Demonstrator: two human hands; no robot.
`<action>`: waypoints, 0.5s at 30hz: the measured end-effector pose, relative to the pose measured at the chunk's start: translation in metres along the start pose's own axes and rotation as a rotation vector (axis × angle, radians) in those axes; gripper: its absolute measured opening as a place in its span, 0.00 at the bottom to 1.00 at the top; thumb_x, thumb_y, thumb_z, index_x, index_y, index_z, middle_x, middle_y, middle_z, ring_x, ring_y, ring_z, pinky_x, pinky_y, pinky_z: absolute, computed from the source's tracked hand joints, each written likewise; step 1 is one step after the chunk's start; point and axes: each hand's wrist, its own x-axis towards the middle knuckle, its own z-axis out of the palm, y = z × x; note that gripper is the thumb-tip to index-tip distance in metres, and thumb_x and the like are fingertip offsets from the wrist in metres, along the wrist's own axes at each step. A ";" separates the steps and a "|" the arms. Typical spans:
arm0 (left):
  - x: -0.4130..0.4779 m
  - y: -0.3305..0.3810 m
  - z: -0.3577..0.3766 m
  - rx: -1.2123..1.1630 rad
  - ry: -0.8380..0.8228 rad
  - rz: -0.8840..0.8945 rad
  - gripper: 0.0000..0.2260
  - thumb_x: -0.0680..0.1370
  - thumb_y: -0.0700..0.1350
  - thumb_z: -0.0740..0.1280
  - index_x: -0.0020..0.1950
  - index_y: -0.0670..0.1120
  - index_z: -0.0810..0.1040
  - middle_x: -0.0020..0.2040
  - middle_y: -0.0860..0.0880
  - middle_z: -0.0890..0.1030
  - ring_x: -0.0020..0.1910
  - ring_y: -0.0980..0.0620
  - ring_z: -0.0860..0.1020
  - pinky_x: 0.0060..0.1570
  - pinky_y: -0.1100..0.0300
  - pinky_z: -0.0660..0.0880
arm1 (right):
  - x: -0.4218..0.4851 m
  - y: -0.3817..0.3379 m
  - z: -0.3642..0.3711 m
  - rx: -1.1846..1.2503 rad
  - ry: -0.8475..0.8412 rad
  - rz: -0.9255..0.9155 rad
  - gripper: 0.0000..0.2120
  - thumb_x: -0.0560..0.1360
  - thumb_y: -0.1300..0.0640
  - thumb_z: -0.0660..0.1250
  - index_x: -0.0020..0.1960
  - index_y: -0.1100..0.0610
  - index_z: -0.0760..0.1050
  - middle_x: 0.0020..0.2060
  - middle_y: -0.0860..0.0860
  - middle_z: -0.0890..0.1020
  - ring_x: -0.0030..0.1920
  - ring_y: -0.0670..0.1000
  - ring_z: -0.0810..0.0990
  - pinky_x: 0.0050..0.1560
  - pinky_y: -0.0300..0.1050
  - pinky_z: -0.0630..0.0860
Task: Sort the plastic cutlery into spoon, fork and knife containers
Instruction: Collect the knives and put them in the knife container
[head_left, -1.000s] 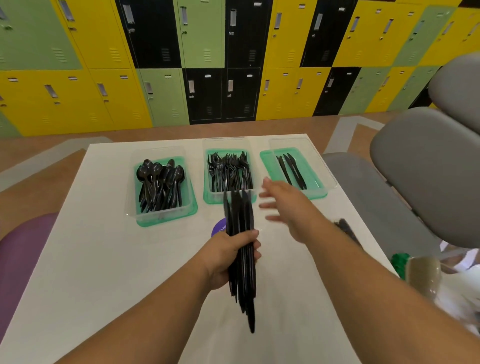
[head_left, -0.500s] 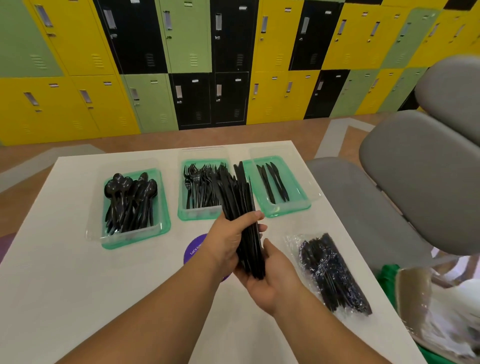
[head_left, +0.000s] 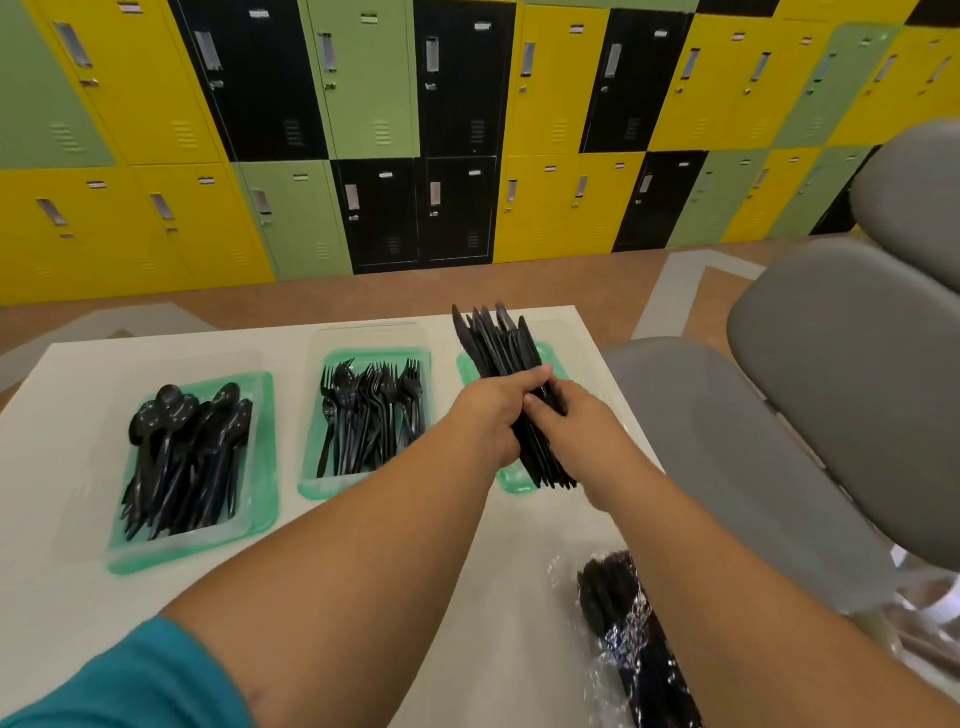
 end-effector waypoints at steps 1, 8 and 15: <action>0.007 0.003 0.004 0.024 0.012 -0.008 0.09 0.74 0.44 0.71 0.38 0.40 0.80 0.38 0.44 0.81 0.37 0.46 0.79 0.44 0.52 0.76 | 0.012 0.002 -0.003 -0.013 -0.017 0.010 0.15 0.80 0.52 0.61 0.65 0.52 0.72 0.54 0.54 0.81 0.53 0.56 0.81 0.57 0.55 0.78; 0.074 0.001 0.017 0.178 0.143 -0.023 0.15 0.72 0.50 0.73 0.51 0.40 0.81 0.50 0.41 0.82 0.52 0.41 0.79 0.57 0.45 0.75 | 0.088 0.023 -0.002 -0.097 -0.014 0.093 0.14 0.79 0.59 0.58 0.63 0.55 0.73 0.53 0.57 0.81 0.51 0.59 0.81 0.54 0.56 0.79; 0.098 -0.012 0.009 0.368 0.270 0.102 0.15 0.77 0.38 0.62 0.64 0.37 0.74 0.57 0.38 0.79 0.40 0.46 0.77 0.38 0.59 0.75 | 0.113 0.046 0.012 -0.372 0.036 0.172 0.13 0.76 0.65 0.61 0.60 0.62 0.72 0.55 0.60 0.79 0.45 0.56 0.72 0.45 0.43 0.69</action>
